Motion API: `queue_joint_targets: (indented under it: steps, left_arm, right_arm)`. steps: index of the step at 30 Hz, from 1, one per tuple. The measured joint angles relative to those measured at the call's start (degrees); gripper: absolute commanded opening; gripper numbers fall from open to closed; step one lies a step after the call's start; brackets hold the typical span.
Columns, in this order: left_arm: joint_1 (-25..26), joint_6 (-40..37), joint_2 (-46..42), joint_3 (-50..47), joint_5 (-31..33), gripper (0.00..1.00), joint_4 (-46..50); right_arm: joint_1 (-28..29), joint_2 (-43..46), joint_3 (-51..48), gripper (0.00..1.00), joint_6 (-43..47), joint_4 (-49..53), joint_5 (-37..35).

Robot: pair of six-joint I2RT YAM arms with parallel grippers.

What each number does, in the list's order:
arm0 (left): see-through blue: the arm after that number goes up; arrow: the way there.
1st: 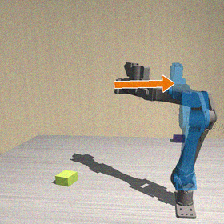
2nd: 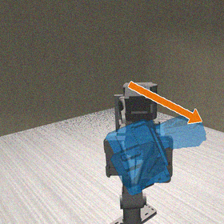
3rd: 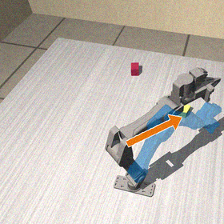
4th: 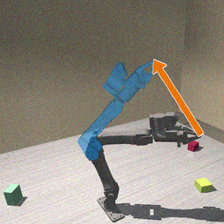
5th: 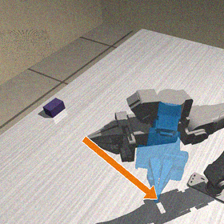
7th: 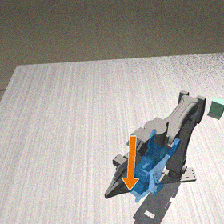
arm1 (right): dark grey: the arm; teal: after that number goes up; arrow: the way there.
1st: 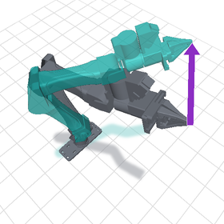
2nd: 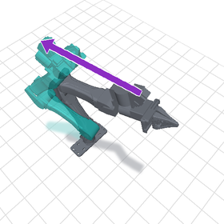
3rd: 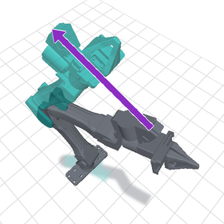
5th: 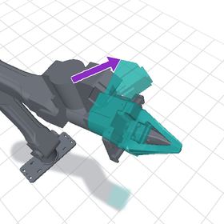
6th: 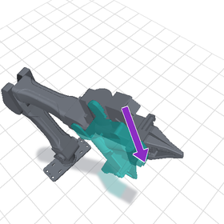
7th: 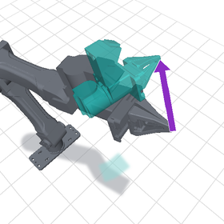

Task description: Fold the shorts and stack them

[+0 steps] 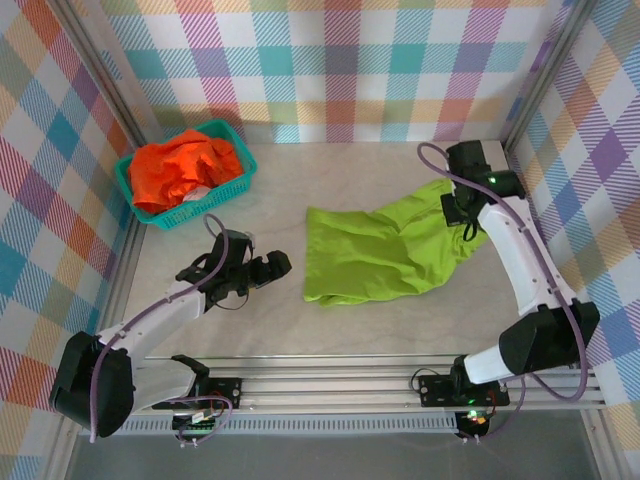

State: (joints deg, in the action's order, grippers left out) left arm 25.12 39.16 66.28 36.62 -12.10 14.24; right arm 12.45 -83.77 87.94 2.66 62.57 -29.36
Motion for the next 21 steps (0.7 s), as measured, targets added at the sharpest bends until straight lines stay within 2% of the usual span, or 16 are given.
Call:
queue_joint_targets:
  steps: [6, 9, 13, 21]
  left_arm:
    - [1.92, 1.38, 3.21, 0.0, -1.44, 0.8, -3.87]
    - [2.99, 2.21, 6.27, -0.02, -2.05, 0.61, -5.95]
    - [4.57, 3.8, 12.09, 0.07, -3.1, 0.42, -10.03]
    - [8.09, 6.23, 23.74, 3.21, -3.98, 0.22, -16.11]
  right_arm:
    - [10.01, -9.4, 10.71, 0.0, -1.81, 6.32, -8.96]
    - [14.93, -15.37, 16.02, 0.0, -4.74, 9.66, -11.91]
    - [20.2, -22.75, 20.65, 0.0, -9.01, 13.09, -13.7]
    - [28.46, -32.0, 27.85, 0.0, -14.93, 17.57, -13.94]
